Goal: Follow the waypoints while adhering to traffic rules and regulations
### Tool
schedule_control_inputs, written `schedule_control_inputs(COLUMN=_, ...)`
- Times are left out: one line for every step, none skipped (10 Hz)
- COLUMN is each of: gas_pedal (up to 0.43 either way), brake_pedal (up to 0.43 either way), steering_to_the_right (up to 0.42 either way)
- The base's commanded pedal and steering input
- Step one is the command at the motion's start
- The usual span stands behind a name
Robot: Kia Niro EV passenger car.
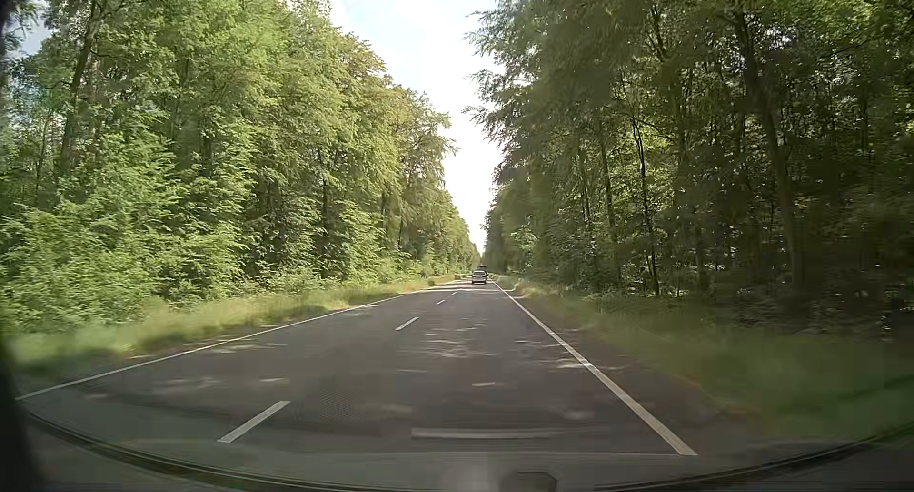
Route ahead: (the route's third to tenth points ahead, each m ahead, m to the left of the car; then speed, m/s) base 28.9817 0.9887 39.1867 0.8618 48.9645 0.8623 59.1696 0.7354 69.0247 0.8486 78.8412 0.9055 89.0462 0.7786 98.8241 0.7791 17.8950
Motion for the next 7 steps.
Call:
schedule_control_inputs(gas_pedal=0.087, brake_pedal=0.037, steering_to_the_right=0.000)
schedule_control_inputs(gas_pedal=0.087, brake_pedal=0.037, steering_to_the_right=0.000)
schedule_control_inputs(gas_pedal=0.087, brake_pedal=0.037, steering_to_the_right=0.000)
schedule_control_inputs(gas_pedal=0.079, brake_pedal=0.037, steering_to_the_right=0.000)
schedule_control_inputs(gas_pedal=0.079, brake_pedal=0.037, steering_to_the_right=0.000)
schedule_control_inputs(gas_pedal=0.079, brake_pedal=0.037, steering_to_the_right=0.000)
schedule_control_inputs(gas_pedal=0.079, brake_pedal=0.037, steering_to_the_right=0.000)
